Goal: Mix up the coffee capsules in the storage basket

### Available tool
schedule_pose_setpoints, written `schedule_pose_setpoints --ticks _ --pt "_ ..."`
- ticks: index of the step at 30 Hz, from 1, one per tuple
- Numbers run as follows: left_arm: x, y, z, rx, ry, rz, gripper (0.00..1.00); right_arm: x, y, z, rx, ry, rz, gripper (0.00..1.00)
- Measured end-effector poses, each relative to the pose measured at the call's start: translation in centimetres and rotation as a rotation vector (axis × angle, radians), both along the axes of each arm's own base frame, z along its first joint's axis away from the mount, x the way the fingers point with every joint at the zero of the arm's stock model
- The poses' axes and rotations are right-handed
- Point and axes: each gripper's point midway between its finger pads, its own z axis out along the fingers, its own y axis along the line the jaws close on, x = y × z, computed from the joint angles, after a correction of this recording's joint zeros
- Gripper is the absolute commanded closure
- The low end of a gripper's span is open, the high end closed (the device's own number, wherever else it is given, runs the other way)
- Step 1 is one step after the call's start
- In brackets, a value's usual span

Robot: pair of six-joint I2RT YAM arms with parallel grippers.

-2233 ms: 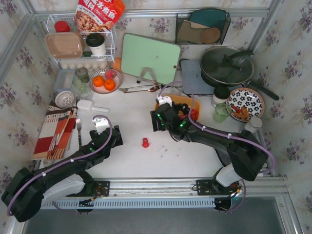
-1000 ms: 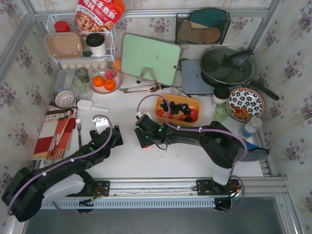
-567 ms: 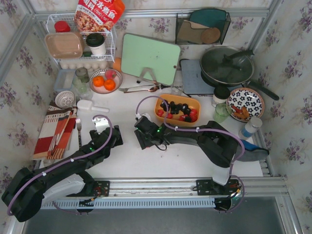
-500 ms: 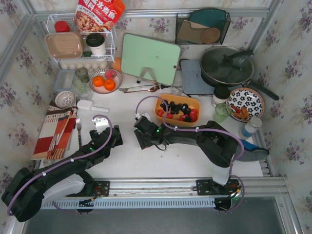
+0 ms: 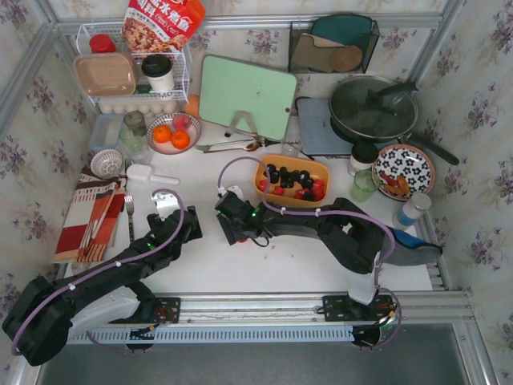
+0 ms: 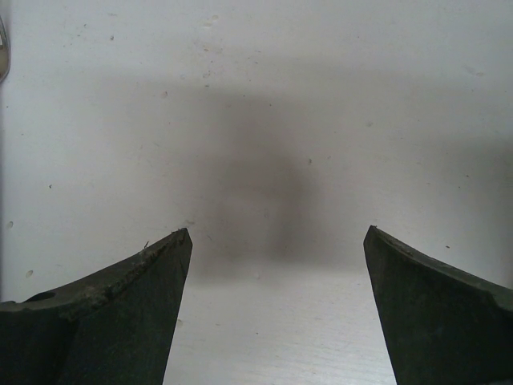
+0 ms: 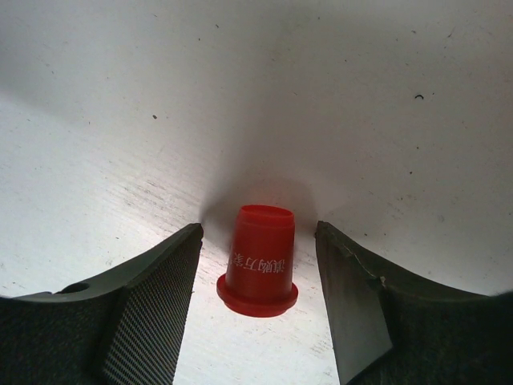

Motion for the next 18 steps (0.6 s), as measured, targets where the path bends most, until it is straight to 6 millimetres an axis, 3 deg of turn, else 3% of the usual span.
schedule_pose_setpoints --ticks 18 --pt "0.01 -0.01 0.03 -0.001 -0.001 0.0 0.09 0.78 0.01 -0.26 -0.06 -0.013 0.002 0.39"
